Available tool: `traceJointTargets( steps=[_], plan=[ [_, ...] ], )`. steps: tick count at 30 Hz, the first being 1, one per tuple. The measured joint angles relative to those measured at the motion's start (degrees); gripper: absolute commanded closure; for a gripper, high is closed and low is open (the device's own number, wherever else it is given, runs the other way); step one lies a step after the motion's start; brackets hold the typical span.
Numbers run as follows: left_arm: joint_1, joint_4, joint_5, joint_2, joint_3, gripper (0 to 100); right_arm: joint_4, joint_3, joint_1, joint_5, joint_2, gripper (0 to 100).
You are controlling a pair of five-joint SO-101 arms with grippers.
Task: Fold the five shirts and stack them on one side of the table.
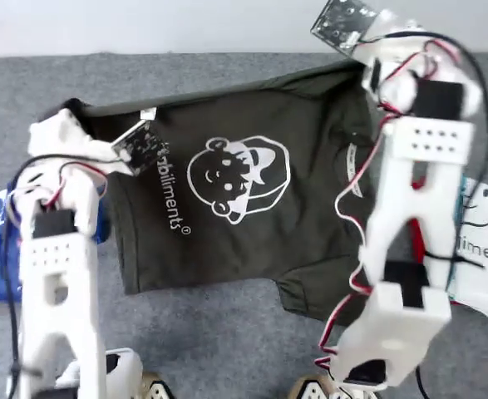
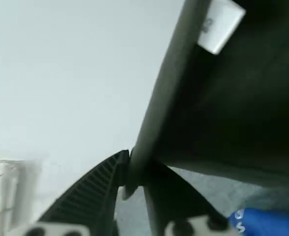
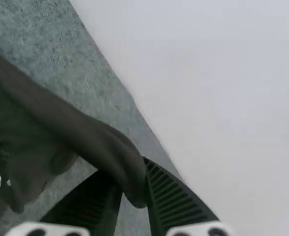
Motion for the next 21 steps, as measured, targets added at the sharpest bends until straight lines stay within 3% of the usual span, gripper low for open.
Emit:
traceJointTargets(
  steps=[14, 18, 21],
  plan=[
    [0.0, -3.9, 0.0, 37.8, -28.7, 98, -26.9, 0.0, -3.3, 0.1, 15.8, 98.8],
    [0.3, -2.0, 0.0, 39.6, -31.2, 98, -27.5, 0.0, -4.1, 0.1, 16.4, 98.8],
    [0.9, 4.1, -0.1, 39.6, -31.5, 98, -21.7, 0.0, -4.1, 1.1, 16.4, 98.8]
  ],
)
